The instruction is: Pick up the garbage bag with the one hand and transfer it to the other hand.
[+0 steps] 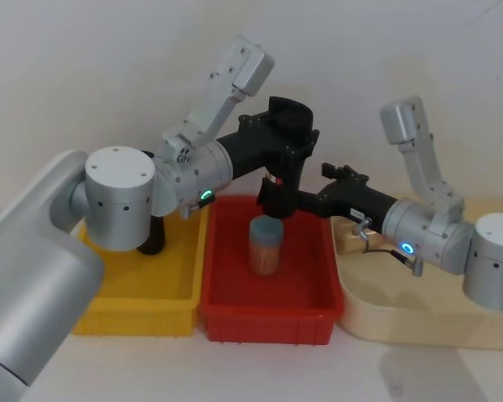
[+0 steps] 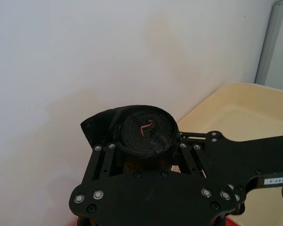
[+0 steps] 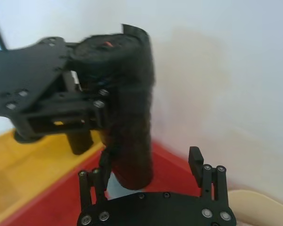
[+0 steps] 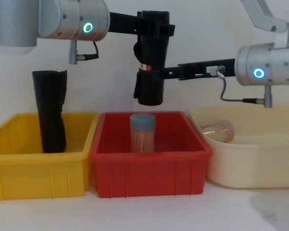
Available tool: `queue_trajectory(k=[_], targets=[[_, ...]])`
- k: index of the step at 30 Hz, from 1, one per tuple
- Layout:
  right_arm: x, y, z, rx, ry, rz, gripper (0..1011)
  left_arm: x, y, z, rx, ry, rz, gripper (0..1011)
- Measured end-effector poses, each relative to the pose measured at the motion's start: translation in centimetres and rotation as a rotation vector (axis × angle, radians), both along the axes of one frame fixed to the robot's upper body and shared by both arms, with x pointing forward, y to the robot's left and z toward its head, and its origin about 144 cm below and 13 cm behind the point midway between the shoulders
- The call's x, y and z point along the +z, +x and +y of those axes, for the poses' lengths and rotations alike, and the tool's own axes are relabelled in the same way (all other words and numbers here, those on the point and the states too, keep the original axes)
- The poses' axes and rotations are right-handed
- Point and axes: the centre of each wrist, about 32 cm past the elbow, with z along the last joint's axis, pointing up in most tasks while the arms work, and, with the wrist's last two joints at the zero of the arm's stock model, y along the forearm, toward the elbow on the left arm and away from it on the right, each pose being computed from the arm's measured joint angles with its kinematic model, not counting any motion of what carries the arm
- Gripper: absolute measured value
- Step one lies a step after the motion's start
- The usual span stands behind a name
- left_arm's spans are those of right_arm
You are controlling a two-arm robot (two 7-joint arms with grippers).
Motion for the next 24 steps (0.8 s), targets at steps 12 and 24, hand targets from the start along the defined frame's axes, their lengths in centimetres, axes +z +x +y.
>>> queue_trajectory(k=[12,24], targets=[[0.3,-0.1,1.1,0.079,0.028,0.027,999,0.0,0.0,-0.1,-0.001,0.0,0.0,527],[0.4,-0.4,1.7,0.115,0.047,0.038,999,0.0,0.0,-0.1,-0.001,-0.001,-0.001,527]])
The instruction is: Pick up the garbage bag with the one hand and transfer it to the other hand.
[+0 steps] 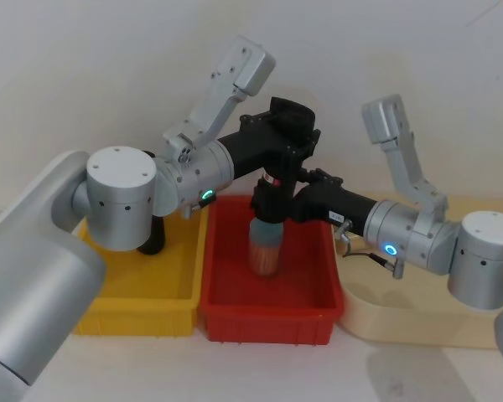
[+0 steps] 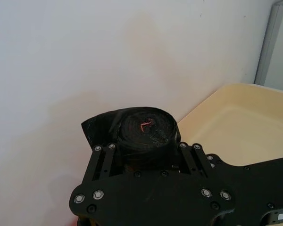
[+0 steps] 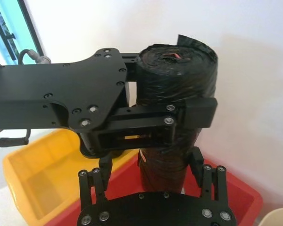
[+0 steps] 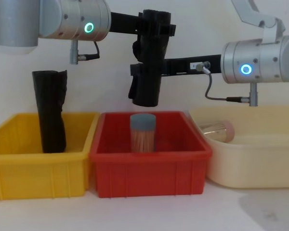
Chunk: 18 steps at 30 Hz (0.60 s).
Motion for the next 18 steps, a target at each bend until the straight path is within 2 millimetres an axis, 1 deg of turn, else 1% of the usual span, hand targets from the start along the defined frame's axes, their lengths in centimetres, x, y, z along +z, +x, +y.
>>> queue_trajectory(k=[10,18], targets=[[-0.1,0.3,0.6,0.007,0.014,-0.005,999,0.0,0.0,0.0,0.0,0.0,0.0,527],[-0.3,1.2,1.3,0.004,0.017,-0.007,999,0.0,0.0,0.0,0.0,0.0,0.0,527]])
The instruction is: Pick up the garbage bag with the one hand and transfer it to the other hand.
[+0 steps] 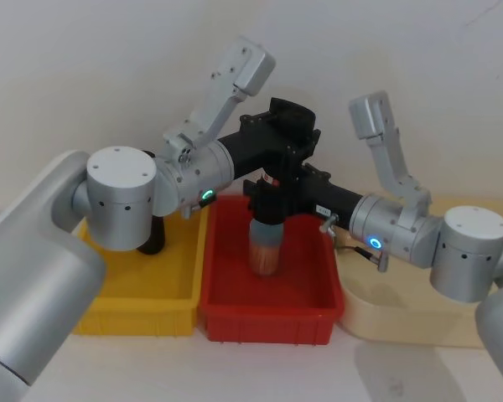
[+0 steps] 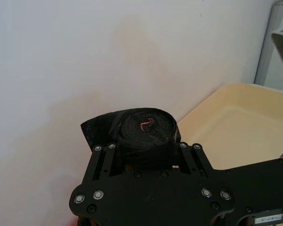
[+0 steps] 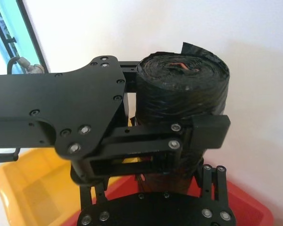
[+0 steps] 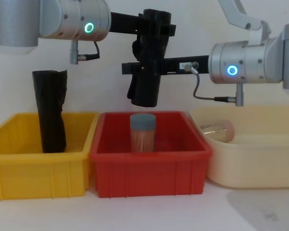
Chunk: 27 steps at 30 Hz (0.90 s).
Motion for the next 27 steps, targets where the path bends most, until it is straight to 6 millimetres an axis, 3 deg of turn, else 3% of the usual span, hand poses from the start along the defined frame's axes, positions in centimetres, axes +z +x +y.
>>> queue_trajectory(k=[8,15,21,27], targets=[[-0.14,0.51,0.42,0.0,-0.004,-0.004,961,0.0,0.0,0.0,0.0,0.0,0.0,527],[-0.26,0.76,0.62,0.0,-0.008,-0.005,790,0.0,0.0,0.0,0.0,0.0,0.0,527],[-0.26,0.89,0.73,0.0,-0.01,-0.007,582,0.0,0.0,0.0,0.0,0.0,0.0,527],[-0.25,0.91,0.73,0.0,-0.011,-0.008,533,0.0,0.0,0.0,0.0,0.0,0.0,527]])
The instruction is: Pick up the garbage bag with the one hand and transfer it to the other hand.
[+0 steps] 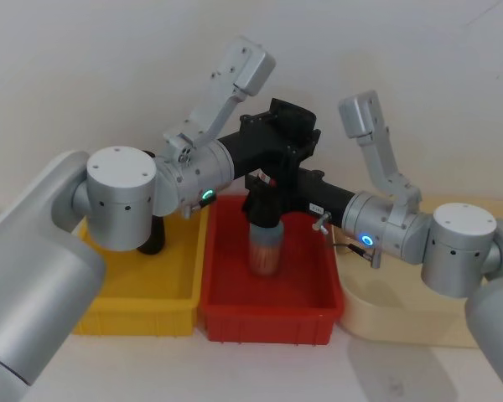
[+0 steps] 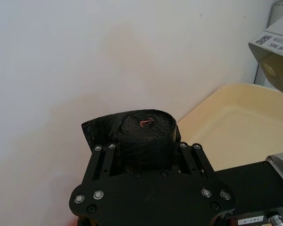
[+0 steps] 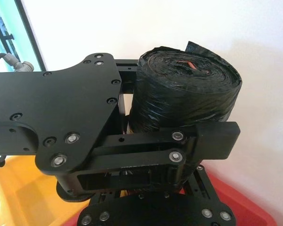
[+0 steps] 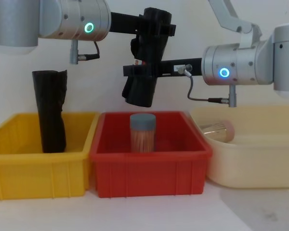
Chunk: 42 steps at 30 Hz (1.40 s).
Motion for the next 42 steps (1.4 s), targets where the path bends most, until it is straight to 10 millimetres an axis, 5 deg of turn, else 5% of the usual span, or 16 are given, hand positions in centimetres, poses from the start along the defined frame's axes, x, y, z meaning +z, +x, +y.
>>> queue_trajectory(k=[4,21,42], targets=[[0.0,-0.1,-0.1,-0.009,0.001,-0.003,533,0.0,0.0,0.0,0.0,0.0,0.0,559],[-0.1,-1.6,-2.3,-0.154,0.0,-0.001,531,0.0,0.0,0.0,0.0,0.0,0.0,1001],[-0.5,-4.7,-8.0,-0.466,-0.115,0.063,531,0.0,0.0,0.0,0.0,0.0,0.0,1000]])
